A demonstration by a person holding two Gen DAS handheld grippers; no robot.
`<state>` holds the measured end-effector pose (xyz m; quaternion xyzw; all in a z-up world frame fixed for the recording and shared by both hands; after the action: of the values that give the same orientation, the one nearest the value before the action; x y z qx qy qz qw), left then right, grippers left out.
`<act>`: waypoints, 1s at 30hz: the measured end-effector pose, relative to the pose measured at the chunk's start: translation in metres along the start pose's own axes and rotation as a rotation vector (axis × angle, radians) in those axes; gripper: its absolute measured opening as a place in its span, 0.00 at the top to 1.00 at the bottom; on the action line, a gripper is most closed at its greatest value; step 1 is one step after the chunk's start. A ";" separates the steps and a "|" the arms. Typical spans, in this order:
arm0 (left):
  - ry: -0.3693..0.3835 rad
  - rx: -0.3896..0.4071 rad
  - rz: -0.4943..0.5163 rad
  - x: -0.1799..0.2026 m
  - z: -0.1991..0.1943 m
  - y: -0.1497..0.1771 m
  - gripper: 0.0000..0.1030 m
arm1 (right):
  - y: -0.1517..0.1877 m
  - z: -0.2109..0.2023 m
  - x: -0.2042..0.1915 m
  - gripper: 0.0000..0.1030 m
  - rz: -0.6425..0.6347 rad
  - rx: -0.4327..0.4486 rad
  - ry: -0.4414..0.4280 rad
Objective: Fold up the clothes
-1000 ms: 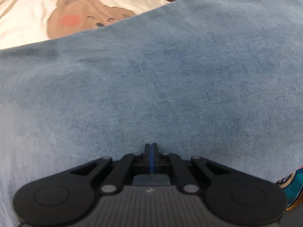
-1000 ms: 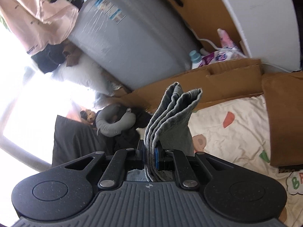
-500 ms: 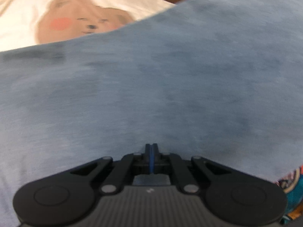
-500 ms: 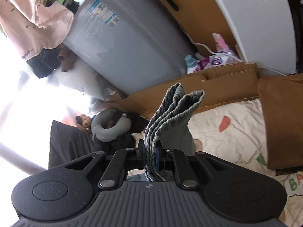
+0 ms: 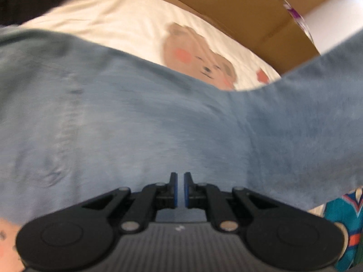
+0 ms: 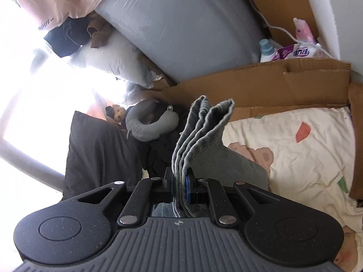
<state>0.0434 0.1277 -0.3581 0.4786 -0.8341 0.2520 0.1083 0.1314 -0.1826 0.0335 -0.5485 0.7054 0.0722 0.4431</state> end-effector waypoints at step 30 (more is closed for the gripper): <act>-0.069 0.203 -0.299 -0.107 -0.080 0.016 0.91 | 0.053 0.202 -0.077 0.91 0.113 -0.340 -0.093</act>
<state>0.0799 0.2559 -0.3399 0.6140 -0.7272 0.2995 0.0668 0.1980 0.0117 -0.0534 -0.5712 0.6915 0.2402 0.3714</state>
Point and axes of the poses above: each gripper's, at about its wrist camera, not at the fingertips, and z roughly the way its jaws point, x to its right, y to its underside, the point moved 6 cm from there along z, roughly the way its jaws point, and after that the axes turned 7 degrees about z, right-handed, at the moved point
